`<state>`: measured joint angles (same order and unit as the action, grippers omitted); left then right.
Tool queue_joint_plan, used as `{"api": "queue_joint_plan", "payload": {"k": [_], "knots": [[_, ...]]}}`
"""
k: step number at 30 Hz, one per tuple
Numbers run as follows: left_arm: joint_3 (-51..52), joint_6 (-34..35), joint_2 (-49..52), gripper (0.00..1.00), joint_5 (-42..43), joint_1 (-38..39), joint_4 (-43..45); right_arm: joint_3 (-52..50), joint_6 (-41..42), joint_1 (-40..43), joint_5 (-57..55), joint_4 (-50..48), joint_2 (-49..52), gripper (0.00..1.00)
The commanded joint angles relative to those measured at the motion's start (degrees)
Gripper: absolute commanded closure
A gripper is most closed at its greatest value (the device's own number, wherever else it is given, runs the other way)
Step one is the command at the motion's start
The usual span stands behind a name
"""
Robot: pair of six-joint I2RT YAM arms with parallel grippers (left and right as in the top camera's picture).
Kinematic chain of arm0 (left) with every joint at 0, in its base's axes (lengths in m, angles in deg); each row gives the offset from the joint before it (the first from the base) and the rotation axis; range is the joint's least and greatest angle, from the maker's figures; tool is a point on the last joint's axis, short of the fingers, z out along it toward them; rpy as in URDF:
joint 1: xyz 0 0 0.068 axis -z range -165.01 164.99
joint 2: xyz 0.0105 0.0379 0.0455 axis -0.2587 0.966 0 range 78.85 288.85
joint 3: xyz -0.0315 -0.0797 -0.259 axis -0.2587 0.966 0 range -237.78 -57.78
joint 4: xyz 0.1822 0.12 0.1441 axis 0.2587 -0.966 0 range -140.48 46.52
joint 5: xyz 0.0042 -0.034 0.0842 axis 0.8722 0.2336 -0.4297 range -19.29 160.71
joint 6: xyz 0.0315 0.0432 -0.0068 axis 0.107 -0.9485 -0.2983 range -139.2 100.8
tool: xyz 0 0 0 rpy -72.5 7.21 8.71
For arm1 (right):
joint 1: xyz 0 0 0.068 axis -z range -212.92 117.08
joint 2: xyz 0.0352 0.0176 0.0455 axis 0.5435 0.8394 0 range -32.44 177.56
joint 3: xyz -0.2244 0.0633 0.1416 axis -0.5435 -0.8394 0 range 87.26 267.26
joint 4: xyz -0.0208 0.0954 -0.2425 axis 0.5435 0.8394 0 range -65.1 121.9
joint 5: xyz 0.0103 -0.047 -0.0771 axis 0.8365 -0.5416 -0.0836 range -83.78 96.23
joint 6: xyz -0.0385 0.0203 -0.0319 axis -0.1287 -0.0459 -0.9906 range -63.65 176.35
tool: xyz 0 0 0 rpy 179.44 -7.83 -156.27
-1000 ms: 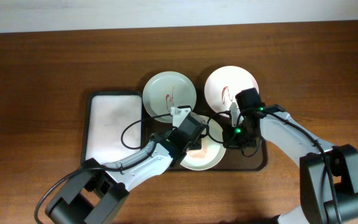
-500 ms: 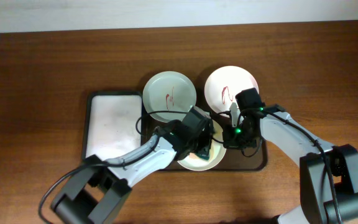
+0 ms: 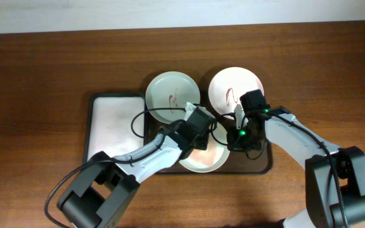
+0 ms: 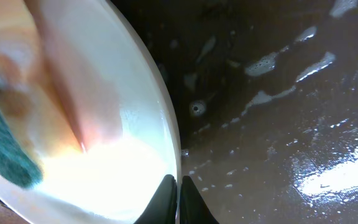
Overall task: Clean dirty plates on tray and stack at the side
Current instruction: 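Scrub the cream plate with the sponge while the right gripper holds it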
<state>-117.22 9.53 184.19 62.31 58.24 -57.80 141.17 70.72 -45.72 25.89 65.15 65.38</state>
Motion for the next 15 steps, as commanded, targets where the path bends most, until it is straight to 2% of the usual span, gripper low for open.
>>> {"api": "queue_joint_plan", "payload": {"k": [1, 4, 11, 12, 15], "knots": [[0.2, 0.0, 0.3, 1.00, -0.5, -2.8, -5.4, 0.9, -0.4, -0.4, 0.1, 1.1, 0.1, 0.96], [0.1, -3.3, -3.3, 1.00, 6.8, -2.8, -9.7, 0.9, -0.4, -0.4, 0.0, 1.4, 0.1, 0.96], [0.1, -5.1, -18.3, 1.00, 8.7, -7.3, -16.1, 0.9, -0.4, -0.4, 0.0, 1.5, 0.1, 0.94], [0.1, -5.1, -19.8, 1.00, 8.7, -8.3, -17.1, 0.9, -0.4, -0.4, 0.0, 1.4, 0.1, 0.92], [0.1, -5.1, -23.7, 1.00, 8.7, -11.7, -19.8, 0.9, -0.4, -0.4, 0.0, 1.2, 0.1, 0.75]]}}
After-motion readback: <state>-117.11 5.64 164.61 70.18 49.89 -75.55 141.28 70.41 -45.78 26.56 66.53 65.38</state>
